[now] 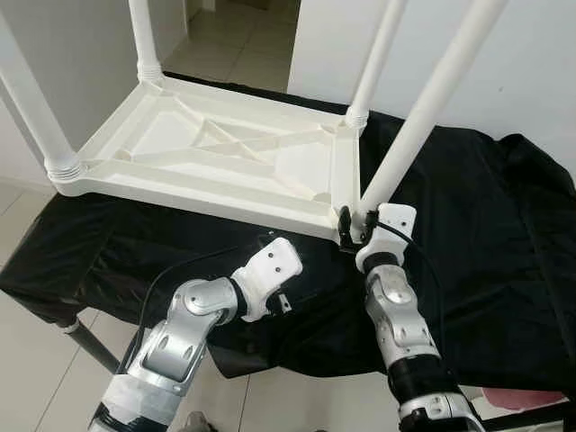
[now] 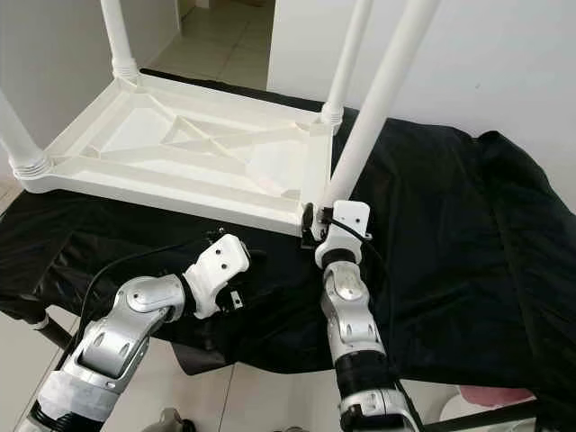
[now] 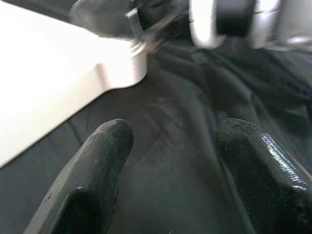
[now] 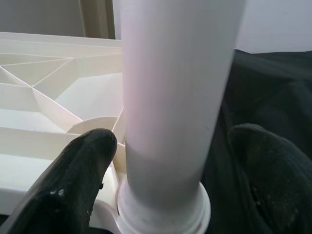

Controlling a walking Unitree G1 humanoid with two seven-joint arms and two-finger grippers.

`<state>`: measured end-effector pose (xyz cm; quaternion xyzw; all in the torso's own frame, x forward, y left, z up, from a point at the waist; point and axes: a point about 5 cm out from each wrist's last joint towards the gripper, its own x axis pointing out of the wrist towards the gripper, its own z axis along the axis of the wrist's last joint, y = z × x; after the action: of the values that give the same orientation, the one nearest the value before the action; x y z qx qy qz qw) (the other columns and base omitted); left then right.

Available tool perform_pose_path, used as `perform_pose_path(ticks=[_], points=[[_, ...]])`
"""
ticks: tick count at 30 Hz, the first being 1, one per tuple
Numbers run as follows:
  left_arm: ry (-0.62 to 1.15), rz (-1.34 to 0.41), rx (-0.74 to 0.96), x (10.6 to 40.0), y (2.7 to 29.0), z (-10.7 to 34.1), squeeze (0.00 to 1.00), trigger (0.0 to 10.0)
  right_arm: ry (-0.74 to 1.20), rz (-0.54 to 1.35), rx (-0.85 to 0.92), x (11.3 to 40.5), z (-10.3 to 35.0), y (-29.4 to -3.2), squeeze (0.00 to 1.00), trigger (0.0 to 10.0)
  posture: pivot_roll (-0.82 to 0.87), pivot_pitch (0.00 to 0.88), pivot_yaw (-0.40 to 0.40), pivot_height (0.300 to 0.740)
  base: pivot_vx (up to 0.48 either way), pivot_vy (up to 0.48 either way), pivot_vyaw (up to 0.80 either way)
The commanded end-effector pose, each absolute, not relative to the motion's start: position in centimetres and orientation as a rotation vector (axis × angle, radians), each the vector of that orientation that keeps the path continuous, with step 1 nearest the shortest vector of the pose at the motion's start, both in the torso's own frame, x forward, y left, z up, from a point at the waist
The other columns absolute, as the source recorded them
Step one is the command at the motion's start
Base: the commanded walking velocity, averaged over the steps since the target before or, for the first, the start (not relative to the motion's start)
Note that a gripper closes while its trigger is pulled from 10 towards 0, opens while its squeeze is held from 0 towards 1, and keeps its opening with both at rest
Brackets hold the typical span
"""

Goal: Building children table

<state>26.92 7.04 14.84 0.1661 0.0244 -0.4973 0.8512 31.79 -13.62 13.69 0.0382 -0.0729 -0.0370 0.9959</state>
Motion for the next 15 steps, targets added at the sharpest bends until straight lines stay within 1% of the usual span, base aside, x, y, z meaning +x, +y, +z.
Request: perform_pose_path(ticks=[1, 2, 4, 5, 6, 8, 12, 15], points=[[0.035, -0.913, 0.32, 27.4, 7.4, 15.1, 0.0, 10.0, -0.138, -0.069, 0.057, 31.2, 13.5, -14.0, 1.0, 10.0, 0.06, 0.098, -0.14, 0.74, 0.0, 0.0, 0.0], [0.031, -0.89, 0.294, 27.5, 7.8, 15.3, 0.0, 10.0, -0.148, -0.054, 0.06, 30.5, 13.5, -14.1, 1.0, 10.0, 0.07, 0.104, -0.14, 0.74, 0.0, 0.0, 0.0], [0.031, -0.89, 0.294, 27.5, 7.8, 15.3, 0.0, 10.0, -0.148, -0.054, 0.06, 30.5, 13.5, -14.1, 1.0, 10.0, 0.07, 0.104, -0.14, 0.74, 0.0, 0.0, 0.0], [0.031, -0.87, 0.279, 27.7, 8.2, 15.5, 0.0, 10.0, -0.153, -0.035, 0.056, 29.8, 13.4, -14.0, 1.0, 10.0, 0.07, 0.101, -0.143, 0.74, 0.0, 0.0, 0.0], [0.031, -0.87, 0.279, 27.7, 8.2, 15.5, 0.0, 10.0, -0.153, -0.035, 0.056, 29.8, 13.4, -14.0, 1.0, 10.0, 0.07, 0.101, -0.143, 0.74, 0.0, 0.0, 0.0], [0.024, -0.838, 0.277, 28.0, 8.9, 15.7, 0.0, 10.0, -0.141, -0.008, 0.038, 28.4, 12.7, -14.1, 1.0, 10.0, 0.06, 0.098, -0.138, 0.74, 0.0, 0.0, 0.0], [0.012, -0.827, 0.267, 28.2, 9.3, 16.0, 0.0, 10.0, -0.132, 0.001, 0.02, 27.4, 12.3, -14.4, 1.0, 10.0, 0.06, 0.094, -0.132, 0.74, 0.0, 0.0, 0.0], [0.0, -0.773, 0.299, 29.3, 10.2, 16.4, 0.0, 10.0, -0.137, 0.087, 0.008, 26.4, 12.1, -14.0, 1.0, 10.0, 0.06, 0.09, -0.124, 0.74, 0.0, 0.0, 0.0]])
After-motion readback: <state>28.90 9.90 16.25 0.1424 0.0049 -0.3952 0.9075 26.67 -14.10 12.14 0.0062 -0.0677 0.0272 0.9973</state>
